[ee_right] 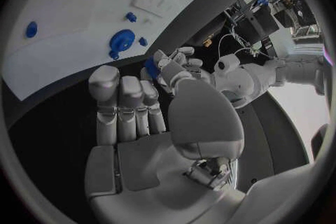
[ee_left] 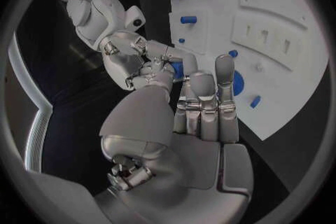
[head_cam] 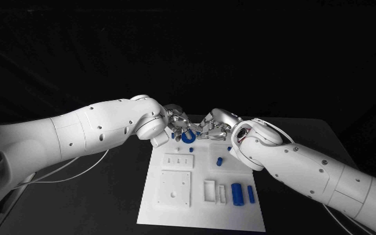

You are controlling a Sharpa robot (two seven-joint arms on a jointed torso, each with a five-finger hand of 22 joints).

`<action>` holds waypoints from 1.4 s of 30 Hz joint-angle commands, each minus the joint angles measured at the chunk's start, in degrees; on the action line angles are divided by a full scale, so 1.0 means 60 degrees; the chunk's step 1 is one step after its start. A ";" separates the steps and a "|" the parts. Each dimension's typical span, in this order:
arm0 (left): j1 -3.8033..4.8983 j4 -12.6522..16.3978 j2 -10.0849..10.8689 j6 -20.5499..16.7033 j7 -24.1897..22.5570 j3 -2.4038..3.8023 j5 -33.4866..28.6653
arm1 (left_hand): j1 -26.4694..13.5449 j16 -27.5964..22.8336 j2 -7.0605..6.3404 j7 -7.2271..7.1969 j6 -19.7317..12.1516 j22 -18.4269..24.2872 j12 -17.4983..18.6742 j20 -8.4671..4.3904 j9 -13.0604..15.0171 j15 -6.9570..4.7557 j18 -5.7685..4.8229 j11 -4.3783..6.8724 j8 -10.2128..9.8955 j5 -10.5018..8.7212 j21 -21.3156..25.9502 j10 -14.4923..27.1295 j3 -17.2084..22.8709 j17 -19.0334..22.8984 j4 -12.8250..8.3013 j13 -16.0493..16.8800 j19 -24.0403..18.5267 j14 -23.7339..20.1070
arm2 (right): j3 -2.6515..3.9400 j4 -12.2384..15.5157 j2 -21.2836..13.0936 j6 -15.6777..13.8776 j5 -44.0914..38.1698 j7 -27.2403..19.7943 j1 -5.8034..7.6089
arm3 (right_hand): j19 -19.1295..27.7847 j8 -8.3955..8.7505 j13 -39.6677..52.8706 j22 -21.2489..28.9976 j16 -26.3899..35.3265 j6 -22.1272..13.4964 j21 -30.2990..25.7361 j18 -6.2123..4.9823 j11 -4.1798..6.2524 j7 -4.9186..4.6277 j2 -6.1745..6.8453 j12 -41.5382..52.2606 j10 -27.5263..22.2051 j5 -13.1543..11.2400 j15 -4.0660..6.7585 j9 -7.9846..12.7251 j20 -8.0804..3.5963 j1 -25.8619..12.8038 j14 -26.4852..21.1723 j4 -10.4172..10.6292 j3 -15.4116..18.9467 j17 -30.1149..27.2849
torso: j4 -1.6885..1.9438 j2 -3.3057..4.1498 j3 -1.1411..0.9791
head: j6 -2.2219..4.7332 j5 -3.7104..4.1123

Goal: Assemble the parts on the task board

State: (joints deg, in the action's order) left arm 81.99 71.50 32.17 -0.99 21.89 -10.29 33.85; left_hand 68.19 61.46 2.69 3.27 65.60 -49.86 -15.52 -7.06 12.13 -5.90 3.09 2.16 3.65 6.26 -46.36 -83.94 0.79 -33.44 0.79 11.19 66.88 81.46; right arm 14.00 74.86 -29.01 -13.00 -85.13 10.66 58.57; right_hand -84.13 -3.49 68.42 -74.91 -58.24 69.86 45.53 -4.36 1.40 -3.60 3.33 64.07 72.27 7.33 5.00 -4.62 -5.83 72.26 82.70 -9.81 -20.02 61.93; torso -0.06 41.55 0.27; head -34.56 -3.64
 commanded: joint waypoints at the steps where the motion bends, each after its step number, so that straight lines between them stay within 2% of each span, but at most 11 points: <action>1: -0.0005 0.0062 -0.0058 0.0471 0.0029 0.0007 -0.0047 | -0.0046 0.0016 0.0018 -0.0024 0.0038 -0.0023 0.0018 -0.0004 0.0010 -0.0014 0.0033 0.0009 0.0003 0.0024 0.0068 -0.0382 -0.0020 -0.0009 -0.0053 -0.0012 0.0047 -0.0068 | -0.0002 0.0049 0.0022 0.0057 -0.0108 -0.0051 -0.0002 | -0.0217 -0.0025 0.0013 -0.0910 -0.0019 0.0126 0.0037 -0.0028 0.0050 0.0053 -0.0080 -0.0003 0.0041 0.0079 0.0033 -0.0021 -0.0070 -0.0048 0.0050 0.0060 -0.0023 0.0019 | 0.0008 -0.0004 0.0005 | -0.0020 0.0008; 8: -0.0005 0.0093 -0.0037 0.0543 0.0085 0.0005 -0.0011 | -0.0105 0.0030 -0.0034 -0.0027 0.0060 -0.0068 0.0013 -0.0004 0.0018 -0.0013 0.0031 0.0009 0.0003 -0.0019 0.0093 -0.0381 -0.0068 -0.0015 -0.0019 -0.0011 0.0050 -0.0072 | -0.0002 0.0060 0.0036 0.0066 -0.0117 -0.0049 -0.0002 | -0.0217 -0.0025 0.0013 -0.0910 -0.0019 0.0126 0.0037 -0.0028 0.0050 0.0053 -0.0080 -0.0003 0.0041 0.0079 0.0033 -0.0021 -0.0070 -0.0048 0.0050 0.0060 -0.0023 0.0019 | -0.0001 -0.0008 0.0009 | -0.0018 0.0013; 12: -0.0006 0.0086 -0.0027 0.0477 0.0084 0.0004 -0.0005 | -0.0047 0.0034 0.0020 -0.0034 0.0060 -0.0096 0.0017 -0.0005 0.0021 -0.0015 0.0029 0.0012 0.0002 0.0031 0.0114 -0.0377 -0.0024 -0.0015 -0.0036 -0.0013 0.0049 -0.0076 | -0.0002 0.0071 0.0038 0.0108 -0.0118 -0.0048 -0.0002 | -0.0220 -0.0025 0.0015 -0.0909 -0.0026 0.0135 0.0032 -0.0029 0.0052 0.0055 -0.0073 -0.0004 0.0042 0.0101 0.0034 -0.0023 -0.0071 -0.0050 0.0050 0.0056 -0.0030 0.0031 | 0.0006 -0.0009 0.0011 | -0.0032 0.0009; 21: -0.0006 0.0081 -0.0043 0.0137 -0.0078 0.0004 -0.0012 | 0.0296 0.0082 0.0309 -0.0083 0.0132 -0.0178 -0.0004 -0.0017 0.0046 -0.0033 0.0026 0.0039 0.0012 0.0269 0.0157 -0.0402 0.0224 -0.0033 -0.0271 -0.0009 0.0076 -0.0049 | -0.0002 0.0113 0.0032 0.0229 -0.0118 -0.0052 -0.0002 | -0.0218 -0.0028 0.0010 -0.0910 -0.0024 0.0151 0.0030 -0.0028 0.0053 0.0059 -0.0075 -0.0012 0.0034 0.0111 0.0034 -0.0026 -0.0070 -0.0045 0.0051 0.0047 -0.0028 0.0033 | 0.0000 -0.0003 0.0013 | -0.0026 0.0006; 28: -0.0006 0.0072 -0.0049 -0.0034 -0.0153 0.0004 -0.0054 | 0.0290 0.0138 0.0554 -0.0102 0.0127 -0.0372 -0.0039 -0.0026 0.0131 -0.0036 0.0014 0.0042 0.0005 0.0389 0.0261 -0.0389 0.0322 -0.0051 -0.0438 -0.0011 0.0101 -0.0077 | -0.0002 0.0155 0.0018 0.0278 -0.0118 -0.0054 -0.0003 | -0.0218 -0.0028 0.0010 -0.0910 -0.0024 0.0151 0.0030 -0.0028 0.0053 0.0059 -0.0075 -0.0012 0.0034 0.0111 0.0034 -0.0026 -0.0070 -0.0045 0.0051 0.0047 -0.0028 0.0033 | 0.0007 -0.0006 0.0005 | -0.0044 0.0002; 37: -0.0006 0.0050 -0.0063 -0.0043 -0.0126 0.0004 -0.0074 | 0.0342 0.0142 0.0685 -0.0126 0.0168 -0.0481 -0.0020 -0.0025 0.0214 -0.0036 0.0007 0.0044 0.0008 0.0605 0.0354 -0.0389 0.0466 -0.0043 -0.0658 -0.0029 0.0109 -0.0087 | -0.0002 0.0173 0.0000 0.0312 -0.0126 -0.0039 -0.0005 | -0.0218 -0.0028 0.0010 -0.0910 -0.0024 0.0151 0.0030 -0.0028 0.0053 0.0059 -0.0075 -0.0012 0.0034 0.0111 0.0034 -0.0026 -0.0070 -0.0045 0.0051 0.0047 -0.0028 0.0033 | -0.0002 -0.0003 0.0003 | -0.0043 -0.0003; 39: -0.0006 0.0050 -0.0064 -0.0047 -0.0116 0.0004 -0.0075 | 0.0344 0.0141 0.0708 -0.0146 0.0214 -0.0517 -0.0011 -0.0029 0.0264 -0.0041 0.0003 0.0051 0.0014 0.0706 0.0385 -0.0389 0.0503 -0.0040 -0.0726 -0.0037 0.0115 -0.0089 | -0.0002 0.0168 -0.0002 0.0324 -0.0128 -0.0033 -0.0006 | -0.0220 -0.0025 0.0014 -0.0914 -0.0021 0.0154 0.0041 -0.0026 0.0054 0.0059 -0.0083 -0.0010 0.0036 0.0130 0.0034 -0.0027 -0.0071 -0.0049 0.0050 0.0031 -0.0018 0.0036 | 0.0001 -0.0005 0.0001 | -0.0044 0.0001; 41: -0.0006 0.0051 -0.0063 -0.0058 -0.0105 0.0004 -0.0076 | 0.0377 0.0138 0.0703 -0.0202 0.0310 -0.0549 0.0004 -0.0038 0.0387 -0.0049 -0.0003 0.0064 0.0026 0.1052 0.0409 -0.0393 0.0553 -0.0039 -0.0818 -0.0051 0.0118 -0.0095 | -0.0002 0.0162 -0.0005 0.0335 -0.0130 -0.0028 -0.0007 | -0.0220 -0.0025 0.0014 -0.0914 -0.0021 0.0154 0.0041 -0.0026 0.0054 0.0059 -0.0083 -0.0010 0.0036 0.0130 0.0034 -0.0027 -0.0071 -0.0049 0.0050 0.0031 -0.0018 0.0036 | 0.0005 -0.0007 0.0000 | -0.0027 -0.0004; 42: -0.0006 0.0052 -0.0062 -0.0069 -0.0099 0.0004 -0.0076 | 0.0396 0.0138 0.0679 -0.0223 0.0354 -0.0570 0.0020 -0.0046 0.0491 -0.0056 -0.0008 0.0072 0.0033 0.1415 0.0423 -0.0394 0.0599 -0.0039 -0.0890 -0.0065 0.0120 -0.0096 | -0.0002 0.0158 -0.0005 0.0338 -0.0130 -0.0026 -0.0008 | -0.0220 -0.0025 0.0014 -0.0914 -0.0021 0.0154 0.0041 -0.0026 0.0054 0.0059 -0.0083 -0.0010 0.0036 0.0130 0.0034 -0.0027 -0.0071 -0.0049 0.0050 0.0031 -0.0018 0.0036 | 0.0005 -0.0008 0.0000 | -0.0024 -0.0001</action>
State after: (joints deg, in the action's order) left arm 81.94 71.74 32.04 -0.34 22.03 -10.31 33.73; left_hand 70.00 62.12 6.32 2.65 66.64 -53.27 -15.52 -7.33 14.84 -6.11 3.08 2.15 3.57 14.64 -44.10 -83.96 3.93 -33.67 -3.79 10.81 67.15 81.24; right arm 14.00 75.44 -29.19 -12.27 -85.66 11.33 58.56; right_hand -84.13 -3.43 68.42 -74.90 -58.24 69.99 45.53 -4.36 1.53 -3.72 3.19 64.07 72.40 7.82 4.98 -4.63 -5.83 72.04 82.68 -9.66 -20.17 62.05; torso -0.05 41.52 0.27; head -34.81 -3.65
